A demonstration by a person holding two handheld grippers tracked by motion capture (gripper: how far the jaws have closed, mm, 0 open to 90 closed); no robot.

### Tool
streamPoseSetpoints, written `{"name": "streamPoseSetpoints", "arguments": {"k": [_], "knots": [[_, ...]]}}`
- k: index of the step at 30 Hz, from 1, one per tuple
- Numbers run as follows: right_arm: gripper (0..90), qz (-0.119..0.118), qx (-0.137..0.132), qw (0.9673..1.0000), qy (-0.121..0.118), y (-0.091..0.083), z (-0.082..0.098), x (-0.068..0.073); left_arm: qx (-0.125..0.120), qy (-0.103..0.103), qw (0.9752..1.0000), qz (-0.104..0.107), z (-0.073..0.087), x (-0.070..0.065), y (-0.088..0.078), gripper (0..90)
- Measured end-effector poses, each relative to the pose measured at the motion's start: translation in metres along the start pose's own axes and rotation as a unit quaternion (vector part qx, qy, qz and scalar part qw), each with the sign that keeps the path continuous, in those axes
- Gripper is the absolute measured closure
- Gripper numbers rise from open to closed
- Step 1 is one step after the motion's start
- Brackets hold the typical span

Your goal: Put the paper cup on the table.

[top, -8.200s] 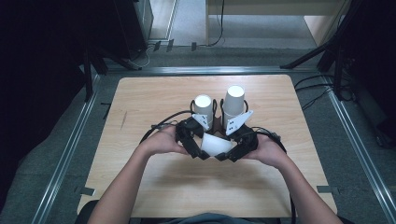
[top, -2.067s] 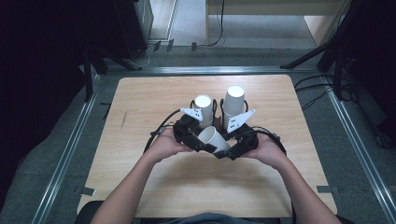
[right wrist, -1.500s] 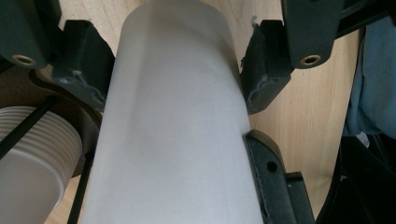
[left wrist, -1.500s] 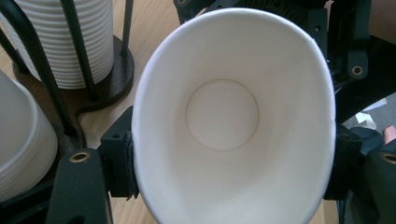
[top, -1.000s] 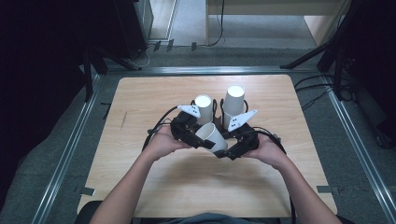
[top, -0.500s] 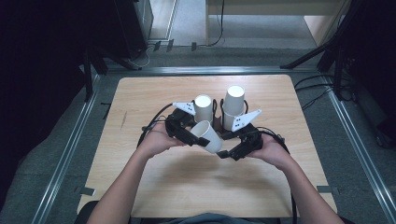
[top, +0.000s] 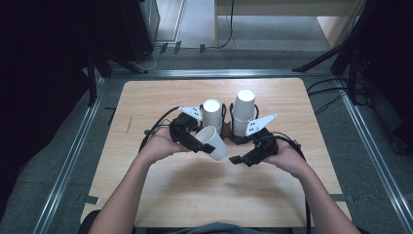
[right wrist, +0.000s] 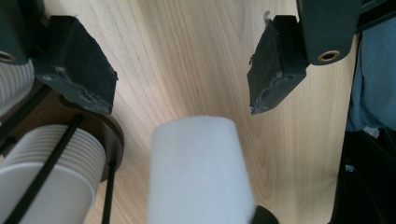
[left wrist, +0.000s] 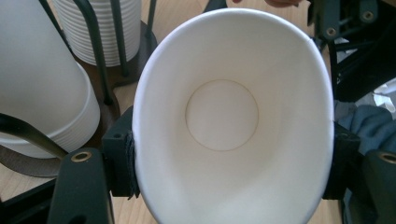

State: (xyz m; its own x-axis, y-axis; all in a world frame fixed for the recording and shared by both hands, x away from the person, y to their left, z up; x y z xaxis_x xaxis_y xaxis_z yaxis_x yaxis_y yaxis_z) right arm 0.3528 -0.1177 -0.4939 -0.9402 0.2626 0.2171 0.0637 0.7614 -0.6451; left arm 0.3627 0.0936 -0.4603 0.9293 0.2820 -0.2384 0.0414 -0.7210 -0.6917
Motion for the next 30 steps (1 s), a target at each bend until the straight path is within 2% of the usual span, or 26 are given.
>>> {"name": "streamPoseSetpoints", "arguments": {"k": [4, 11, 15, 22, 26, 30], "knots": [[24.3, 0.002, -0.001, 1.0, -0.001, -0.003, 0.001, 0.0, 0.005, 0.006, 1.0, -0.002, 0.001, -0.001, -0.003, 27.4], [24.3, 0.009, -0.009, 0.9999, 0.0, -0.008, 0.002, -0.003, 0.008, 0.001, 1.0, 0.002, 0.006, 0.0, -0.009, 27.2], [24.3, 0.011, -0.011, 0.9999, 0.003, -0.01, 0.003, -0.005, 0.023, 0.006, 0.9997, -0.011, 0.01, 0.001, -0.014, 27.2], [24.3, 0.026, -0.015, 0.9995, -0.003, -0.014, 0.003, -0.01, 0.018, -0.009, 0.9996, -0.019, 0.018, 0.007, -0.024, 27.2], [24.3, 0.041, -0.021, 0.9989, -0.004, -0.015, 0.004, -0.013, 0.006, -0.011, 0.9996, -0.025, 0.021, 0.009, -0.034, 27.2], [24.3, 0.052, -0.021, 0.9984, -0.005, -0.017, 0.006, -0.015, 0.009, -0.014, 0.9993, -0.035, 0.025, 0.011, -0.04, 27.2]]}}
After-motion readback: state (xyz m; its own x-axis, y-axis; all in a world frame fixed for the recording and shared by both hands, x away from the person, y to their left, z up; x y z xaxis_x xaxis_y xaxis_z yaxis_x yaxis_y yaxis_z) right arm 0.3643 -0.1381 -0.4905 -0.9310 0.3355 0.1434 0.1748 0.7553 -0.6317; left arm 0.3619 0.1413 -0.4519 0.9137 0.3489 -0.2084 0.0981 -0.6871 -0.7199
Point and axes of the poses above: each handheld gripper's, and its own axes: y roughly forward along the jaws, z roughly out of its underside, x roughly to its left, the point moved 4 cm from there along y, roughly forward along the jaws, and after that the axes turned 2 degrees about y, right-handed, at the moved point
